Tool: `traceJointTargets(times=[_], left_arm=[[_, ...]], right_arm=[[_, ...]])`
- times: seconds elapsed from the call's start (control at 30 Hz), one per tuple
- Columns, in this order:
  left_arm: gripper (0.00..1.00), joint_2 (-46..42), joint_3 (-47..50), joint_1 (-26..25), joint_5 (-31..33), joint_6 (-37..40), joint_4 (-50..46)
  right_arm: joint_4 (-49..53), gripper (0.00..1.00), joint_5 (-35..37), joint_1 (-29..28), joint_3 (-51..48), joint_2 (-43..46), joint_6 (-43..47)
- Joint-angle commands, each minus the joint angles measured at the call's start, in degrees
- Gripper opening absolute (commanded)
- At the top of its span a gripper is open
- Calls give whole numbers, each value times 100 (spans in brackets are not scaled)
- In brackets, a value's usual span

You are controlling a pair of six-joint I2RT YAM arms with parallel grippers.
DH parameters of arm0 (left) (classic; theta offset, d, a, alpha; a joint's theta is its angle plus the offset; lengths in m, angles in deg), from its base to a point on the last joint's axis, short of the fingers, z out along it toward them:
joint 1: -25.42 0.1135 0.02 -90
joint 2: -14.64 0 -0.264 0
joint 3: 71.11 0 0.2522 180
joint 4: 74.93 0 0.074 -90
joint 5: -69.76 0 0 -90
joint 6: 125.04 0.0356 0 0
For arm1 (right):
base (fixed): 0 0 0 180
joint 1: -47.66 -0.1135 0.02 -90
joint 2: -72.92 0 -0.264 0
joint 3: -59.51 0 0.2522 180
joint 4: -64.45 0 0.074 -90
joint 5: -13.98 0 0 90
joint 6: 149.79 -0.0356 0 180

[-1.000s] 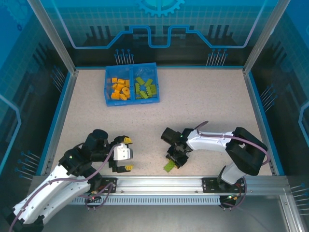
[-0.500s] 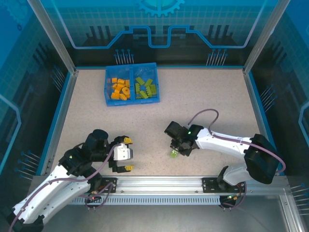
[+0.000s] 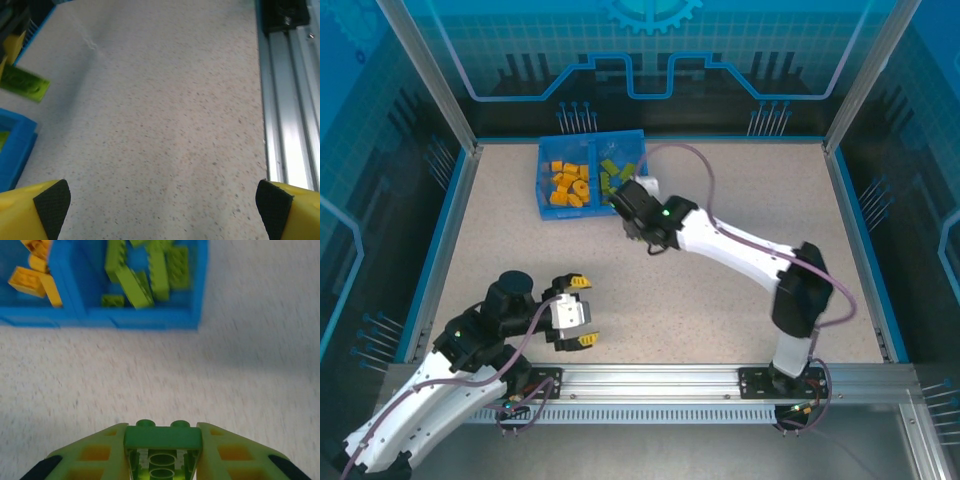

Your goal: Sort the legos into containers by color

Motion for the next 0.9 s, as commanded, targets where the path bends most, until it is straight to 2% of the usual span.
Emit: traceJointTargets(times=[0.0,0.23,0.37,0.6,0.73,0.77,0.83,0.87], left_arm=[[99,21,141,-22,451,-652,570],[99,262,9,-3,1226,-1312,748],[99,323,-39,3,1570,-1652,841],[99,516,-114,25,1631,-1792,849],[99,508,-106,101,1578,-1801,900],[99,520,-93,114,1573,-1803,905],[99,539,-88,128,1568,-1821,921],[99,556,-81,132,1577,-1829,912]], right_arm=[[-122,31,493,341,1156,-1027,1189],[81,31,605,785,4583,-3490,1918],[-232,33,485,1005,5906,-4477,2448],[-1641,36,-63,1308,6131,-4967,3136],[-2231,41,-330,1419,6236,-5118,3369],[-2343,46,-398,1439,6315,-5170,3406],[-2440,65,-475,1473,6490,-5239,3446],[-2413,70,-468,1477,6581,-5242,3483]])
